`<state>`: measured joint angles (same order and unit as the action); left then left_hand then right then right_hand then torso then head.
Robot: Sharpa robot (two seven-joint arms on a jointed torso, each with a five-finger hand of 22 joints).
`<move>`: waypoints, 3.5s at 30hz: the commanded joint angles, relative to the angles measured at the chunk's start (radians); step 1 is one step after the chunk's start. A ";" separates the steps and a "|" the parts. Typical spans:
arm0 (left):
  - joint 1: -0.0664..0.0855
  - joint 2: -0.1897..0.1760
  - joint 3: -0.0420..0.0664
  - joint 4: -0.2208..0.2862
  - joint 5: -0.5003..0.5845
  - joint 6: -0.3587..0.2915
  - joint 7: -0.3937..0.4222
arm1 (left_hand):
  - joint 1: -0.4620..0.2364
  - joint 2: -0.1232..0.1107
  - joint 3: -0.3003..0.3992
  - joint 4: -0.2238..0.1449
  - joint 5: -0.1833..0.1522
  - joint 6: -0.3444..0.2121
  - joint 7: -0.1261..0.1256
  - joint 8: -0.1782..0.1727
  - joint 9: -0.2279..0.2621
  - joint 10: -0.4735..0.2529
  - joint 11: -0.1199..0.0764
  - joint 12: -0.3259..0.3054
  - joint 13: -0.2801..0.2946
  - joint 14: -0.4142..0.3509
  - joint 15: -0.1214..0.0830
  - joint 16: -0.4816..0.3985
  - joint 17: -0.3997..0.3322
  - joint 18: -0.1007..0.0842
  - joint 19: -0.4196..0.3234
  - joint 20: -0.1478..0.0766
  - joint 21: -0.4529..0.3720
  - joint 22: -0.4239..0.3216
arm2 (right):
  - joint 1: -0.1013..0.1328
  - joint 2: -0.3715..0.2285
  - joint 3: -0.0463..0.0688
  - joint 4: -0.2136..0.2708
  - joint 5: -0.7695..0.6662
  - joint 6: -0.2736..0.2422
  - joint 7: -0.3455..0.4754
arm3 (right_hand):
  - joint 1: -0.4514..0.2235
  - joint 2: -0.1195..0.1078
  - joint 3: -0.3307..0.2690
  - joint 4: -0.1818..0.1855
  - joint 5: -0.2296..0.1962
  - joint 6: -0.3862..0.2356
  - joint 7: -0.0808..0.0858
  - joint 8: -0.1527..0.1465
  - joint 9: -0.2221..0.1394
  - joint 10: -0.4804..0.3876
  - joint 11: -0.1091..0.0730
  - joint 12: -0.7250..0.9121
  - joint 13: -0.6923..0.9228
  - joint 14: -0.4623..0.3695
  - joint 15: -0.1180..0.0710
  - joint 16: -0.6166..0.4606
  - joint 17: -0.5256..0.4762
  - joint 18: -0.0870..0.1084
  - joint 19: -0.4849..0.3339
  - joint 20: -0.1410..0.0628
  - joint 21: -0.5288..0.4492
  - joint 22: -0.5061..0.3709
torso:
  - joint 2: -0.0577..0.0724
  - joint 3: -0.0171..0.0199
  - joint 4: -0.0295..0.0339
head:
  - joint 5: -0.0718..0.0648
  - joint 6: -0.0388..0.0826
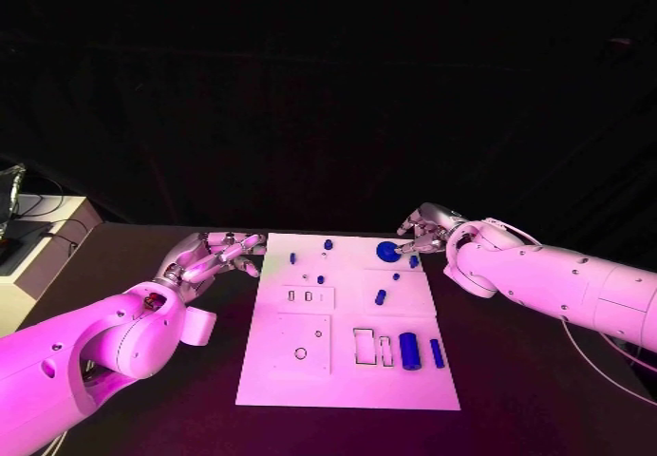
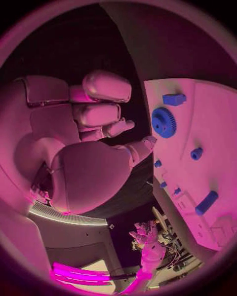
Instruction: Assemble the parts on the task board
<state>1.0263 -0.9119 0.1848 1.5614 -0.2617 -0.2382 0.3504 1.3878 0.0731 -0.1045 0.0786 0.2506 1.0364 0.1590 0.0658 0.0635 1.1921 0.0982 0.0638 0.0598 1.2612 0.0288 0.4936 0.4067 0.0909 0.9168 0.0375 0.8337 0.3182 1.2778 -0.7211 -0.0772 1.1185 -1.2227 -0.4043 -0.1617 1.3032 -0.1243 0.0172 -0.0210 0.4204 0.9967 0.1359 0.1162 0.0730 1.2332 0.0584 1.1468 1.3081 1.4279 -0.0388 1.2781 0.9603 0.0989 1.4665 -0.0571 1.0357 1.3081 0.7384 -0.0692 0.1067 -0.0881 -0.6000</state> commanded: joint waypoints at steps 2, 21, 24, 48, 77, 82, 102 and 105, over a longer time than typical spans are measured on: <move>-0.001 0.004 0.001 0.000 -0.003 0.021 0.016 | 0.000 -0.009 -0.002 -0.003 -0.003 -0.001 -0.007 -0.002 0.000 0.000 -0.001 -0.004 0.001 -0.001 -0.001 -0.001 -0.001 0.008 -0.006 -0.001 0.007 -0.001 | -0.003 0.017 0.000 -0.018 0.004 0.056 -0.063 | -0.007 0.000 -0.002 0.000 -0.017 -0.023 0.017 0.001 -0.001 0.051 -0.018 -0.002 0.007 0.006 0.004 0.005 0.003 0.016 0.070 0.008 0.004 0.138 | 0.001 0.0009 0.0023 | 0.000 -0.003; -0.001 0.008 0.001 -0.007 -0.009 0.008 0.006 | 0.001 -0.009 -0.001 -0.004 -0.003 -0.003 -0.004 -0.002 0.000 -0.002 0.000 -0.004 0.001 0.000 -0.001 0.000 0.000 0.008 -0.006 -0.001 0.009 -0.003 | -0.011 0.088 0.000 -0.100 0.015 0.060 -0.082 | -0.011 -0.001 0.003 0.011 -0.019 -0.029 0.018 0.007 0.000 0.052 -0.017 -0.006 0.013 0.007 0.005 0.009 0.017 0.017 0.070 0.010 0.010 0.139 | 0.002 0.0023 0.0052 | -0.001 -0.009; -0.001 0.009 0.001 -0.007 -0.009 0.006 0.004 | 0.001 -0.009 -0.001 -0.004 -0.003 -0.003 -0.004 -0.002 0.000 -0.002 0.000 -0.004 0.001 0.000 -0.001 0.000 0.000 0.008 -0.006 -0.001 0.009 -0.003 | -0.012 0.094 0.000 -0.109 0.016 0.066 -0.083 | -0.012 0.000 0.003 0.012 -0.020 -0.028 0.017 0.008 0.000 0.053 -0.017 -0.005 0.014 0.007 0.005 0.008 0.017 0.016 0.070 0.010 0.011 0.139 | 0.001 0.0013 0.0044 | 0.000 -0.011; -0.001 0.009 0.001 -0.008 -0.010 0.007 0.001 | 0.001 -0.008 0.002 -0.003 -0.003 -0.006 -0.002 -0.003 0.000 -0.005 0.002 -0.004 0.001 0.000 -0.001 0.000 0.000 0.008 -0.005 -0.001 0.012 -0.005 | -0.013 0.131 -0.001 -0.147 0.019 0.119 -0.089 | -0.024 0.014 0.005 0.013 0.002 -0.016 0.014 0.008 -0.001 0.072 -0.019 0.018 0.031 0.009 0.003 0.017 0.029 0.013 0.071 0.009 0.033 0.143 | 0.003 0.0032 0.0044 | 0.006 -0.015; -0.001 0.006 0.001 -0.009 -0.010 0.008 -0.001 | 0.002 -0.008 0.004 -0.003 -0.003 -0.005 -0.002 -0.002 0.000 -0.005 0.002 -0.004 0.001 0.000 -0.001 0.000 -0.001 0.009 -0.006 -0.001 0.013 -0.007 | -0.020 0.112 -0.004 -0.057 -0.132 -0.071 -0.072 | -0.063 0.112 0.147 -0.134 0.007 0.140 -0.025 -0.050 0.014 0.118 -0.050 0.051 0.071 0.013 -0.021 0.012 0.034 -0.003 0.072 -0.014 0.061 0.149 | 0.001 0.0034 0.0032 | 0.012 -0.012; -0.001 0.005 0.001 -0.009 -0.010 0.008 -0.001 | 0.002 -0.008 0.004 -0.003 -0.003 -0.005 -0.002 -0.002 0.000 -0.005 0.002 -0.004 0.001 0.000 -0.001 0.000 -0.001 0.009 -0.006 -0.001 0.013 -0.007 | -0.020 0.099 -0.004 0.018 -0.179 -0.122 -0.066 | -0.062 0.108 0.146 -0.138 0.009 0.143 -0.026 -0.051 0.015 0.119 -0.050 0.051 0.072 0.013 -0.022 0.013 0.035 -0.004 0.072 -0.015 0.063 0.150 | 0.002 0.0027 0.0027 | 0.014 -0.009; -0.001 0.010 0.001 -0.008 -0.010 0.011 0.000 | 0.000 -0.007 0.004 -0.002 -0.003 -0.004 -0.003 -0.002 0.000 -0.004 0.001 -0.004 0.001 0.000 -0.001 0.000 -0.001 0.009 -0.006 -0.001 0.014 -0.008 | -0.041 0.252 -0.004 -0.014 -0.265 -0.149 -0.061 | -0.066 0.103 0.143 -0.136 0.004 0.135 -0.023 -0.052 0.011 0.119 -0.048 0.045 0.075 0.013 -0.021 0.012 0.037 -0.004 0.071 -0.015 0.062 0.149 | 0.004 0.0018 0.0071 | 0.019 -0.007; -0.001 0.011 0.001 -0.010 -0.010 0.011 0.000 | 0.001 -0.008 0.005 -0.003 -0.004 -0.004 -0.003 -0.002 0.000 -0.003 0.001 -0.004 0.001 0.000 -0.001 -0.001 -0.001 0.009 -0.006 -0.001 0.014 -0.010 | -0.045 0.266 -0.004 -0.025 -0.266 -0.146 -0.060 | -0.067 0.102 0.143 -0.136 0.004 0.134 -0.022 -0.052 0.011 0.117 -0.048 0.041 0.074 0.013 -0.021 0.012 0.037 -0.004 0.071 -0.015 0.060 0.149 | 0.005 0.0012 0.0060 | 0.020 -0.008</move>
<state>1.0253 -0.9033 0.1847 1.5508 -0.2689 -0.2374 0.3439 1.3878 0.0731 -0.1045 0.0786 0.2506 1.0363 0.1591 0.0658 0.0635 1.1920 0.0984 0.0638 0.0598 1.2613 0.0288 0.4936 0.4071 0.0909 0.9167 0.0374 0.8413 0.3095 1.2327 -0.4568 -0.0816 1.0966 -1.4602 -0.5413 -0.2331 1.2459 -0.0197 0.1600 -0.1536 0.4259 1.0894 0.0959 0.0600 0.0660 1.3485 0.0068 1.1912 1.3076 1.4383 -0.0537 1.2894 0.9966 0.1080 1.4594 -0.0574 1.0966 1.3078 0.7421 -0.0678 0.1132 -0.0695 -0.6069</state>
